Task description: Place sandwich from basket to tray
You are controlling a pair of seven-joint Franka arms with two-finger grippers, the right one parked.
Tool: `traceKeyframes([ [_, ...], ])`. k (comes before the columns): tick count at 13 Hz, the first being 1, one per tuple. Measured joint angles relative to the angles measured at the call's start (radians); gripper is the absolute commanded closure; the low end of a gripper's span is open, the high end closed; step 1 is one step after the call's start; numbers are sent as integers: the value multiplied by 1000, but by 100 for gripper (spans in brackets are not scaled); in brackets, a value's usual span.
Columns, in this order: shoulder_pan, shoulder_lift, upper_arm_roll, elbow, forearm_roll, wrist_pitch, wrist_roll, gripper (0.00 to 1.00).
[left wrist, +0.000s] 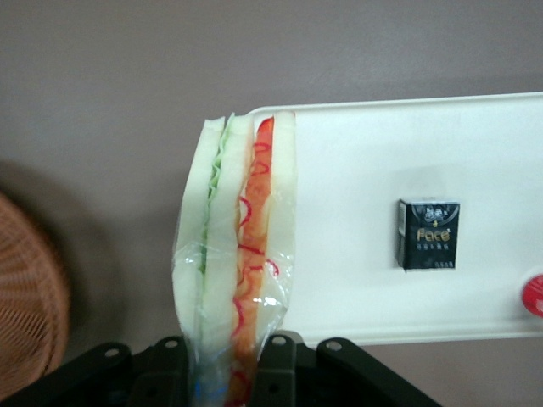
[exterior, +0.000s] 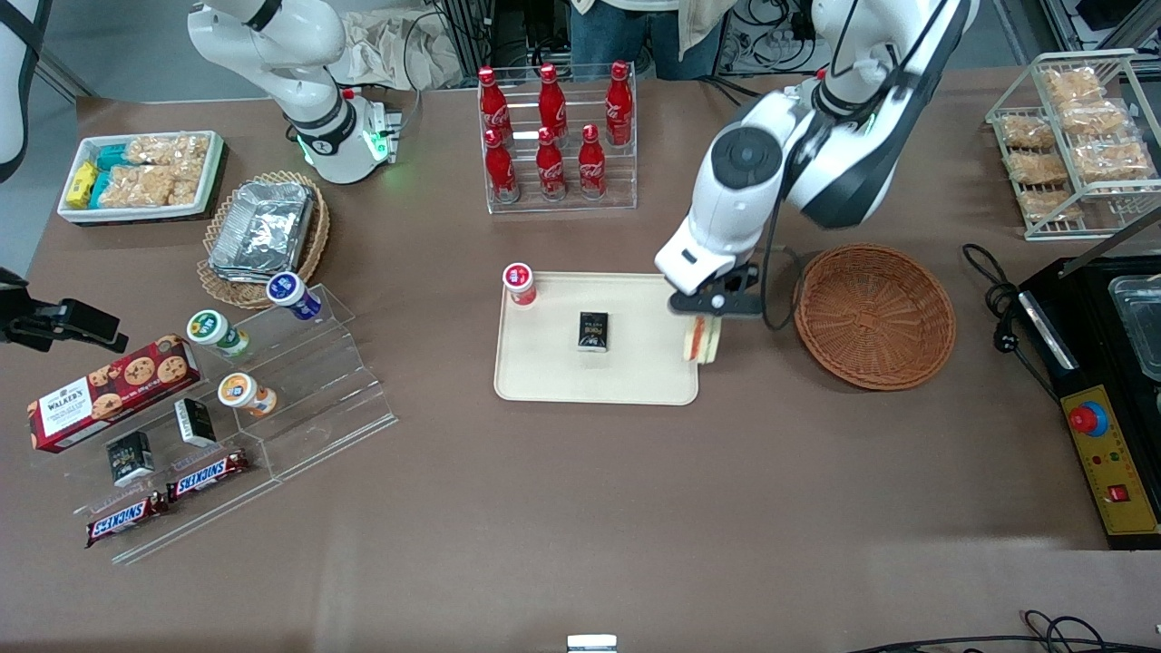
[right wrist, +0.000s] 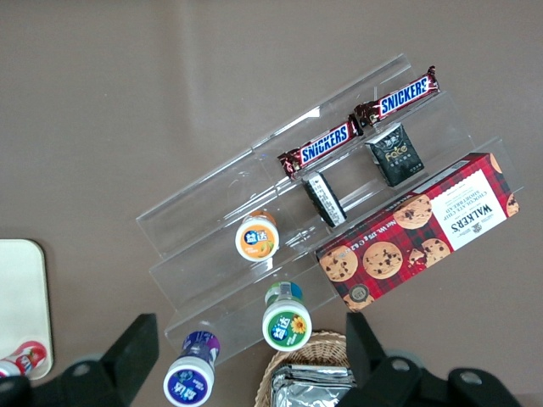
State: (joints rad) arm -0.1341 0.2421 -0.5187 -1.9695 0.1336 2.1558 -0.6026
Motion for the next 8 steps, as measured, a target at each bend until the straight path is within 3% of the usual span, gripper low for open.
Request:
traceKeyframes([
  [3, -1, 151, 2, 0, 41, 91, -6, 100],
  [5, -24, 206, 1, 2, 52, 99, -55, 100],
  [7, -54, 237, 0, 2, 111, 100, -134, 100],
  [8, -64, 250, 0, 2, 143, 100, -169, 47],
])
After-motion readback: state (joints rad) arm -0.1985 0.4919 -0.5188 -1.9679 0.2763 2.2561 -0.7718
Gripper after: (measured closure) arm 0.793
